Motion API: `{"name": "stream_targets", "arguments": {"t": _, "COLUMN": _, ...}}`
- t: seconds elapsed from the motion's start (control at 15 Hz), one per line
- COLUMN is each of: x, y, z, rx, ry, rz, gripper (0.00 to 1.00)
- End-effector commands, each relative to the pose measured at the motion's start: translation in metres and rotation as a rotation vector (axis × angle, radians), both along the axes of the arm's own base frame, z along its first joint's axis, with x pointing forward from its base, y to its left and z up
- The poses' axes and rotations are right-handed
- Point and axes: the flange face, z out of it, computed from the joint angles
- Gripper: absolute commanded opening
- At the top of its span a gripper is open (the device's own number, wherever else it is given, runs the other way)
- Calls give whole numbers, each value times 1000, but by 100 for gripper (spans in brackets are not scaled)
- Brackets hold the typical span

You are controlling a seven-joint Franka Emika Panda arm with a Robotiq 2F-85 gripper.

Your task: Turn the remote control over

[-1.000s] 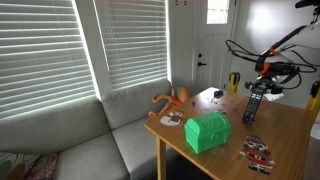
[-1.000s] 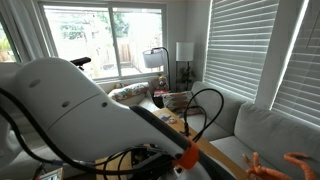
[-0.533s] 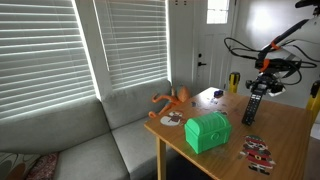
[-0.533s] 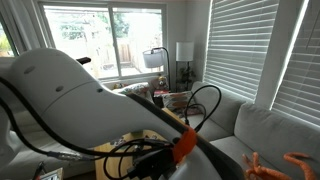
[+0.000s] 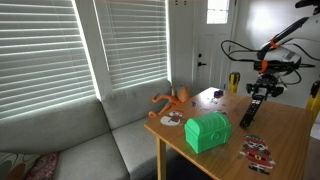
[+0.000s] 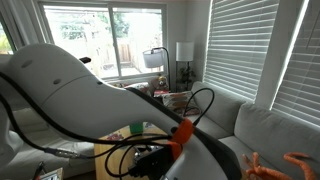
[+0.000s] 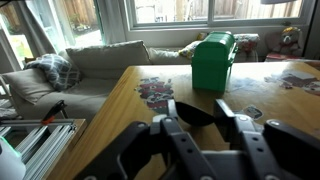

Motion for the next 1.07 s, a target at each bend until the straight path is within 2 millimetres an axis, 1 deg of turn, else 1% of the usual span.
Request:
{"name": "stream_targets", "arguments": {"t": 0.0, "x": 2, "y": -2, "z": 14, "rx": -104, "ry": 25, "rz": 20, "gripper": 17}}
{"name": "stream_targets", "arguments": {"t": 0.27, "x": 5, "y": -1, "z": 17, "rx": -211, "ry": 25, "rz": 56, "gripper": 17}}
{"name": "stream_targets", "arguments": {"t": 0.47, "x": 8, "y": 3, "z": 24, "rx": -289, "ry": -1, "rz": 79, "gripper": 17}}
{"name": "stream_targets", "arguments": {"t": 0.53, "x": 10, "y": 4, "z": 28, "rx": -323, "ry": -15, "rz": 89, "gripper": 61}}
{"name": "stream_targets", "arguments": {"t": 0.67, "x": 15, "y": 8, "z": 38, "rx": -403, "ry": -45, "rz": 106, "gripper": 75}}
{"name": "stream_targets", "arguments": {"t": 0.8, "x": 21, "y": 15, "z": 49, "rx": -482, "ry": -85, "rz": 130, "gripper": 88}}
{"name": "stream_targets", "arguments": {"t": 0.87, "x": 23, "y": 20, "z": 55, "rx": -523, "ry": -102, "rz": 142, "gripper": 95}}
{"name": "stream_targets", "arguments": {"t": 0.93, "x": 25, "y": 27, "z": 63, "rx": -562, "ry": -126, "rz": 162, "gripper": 99}}
{"name": "stream_targets", "arguments": {"t": 1.0, "x": 28, "y": 33, "z": 68, "rx": -594, "ry": -150, "rz": 178, "gripper": 100}}
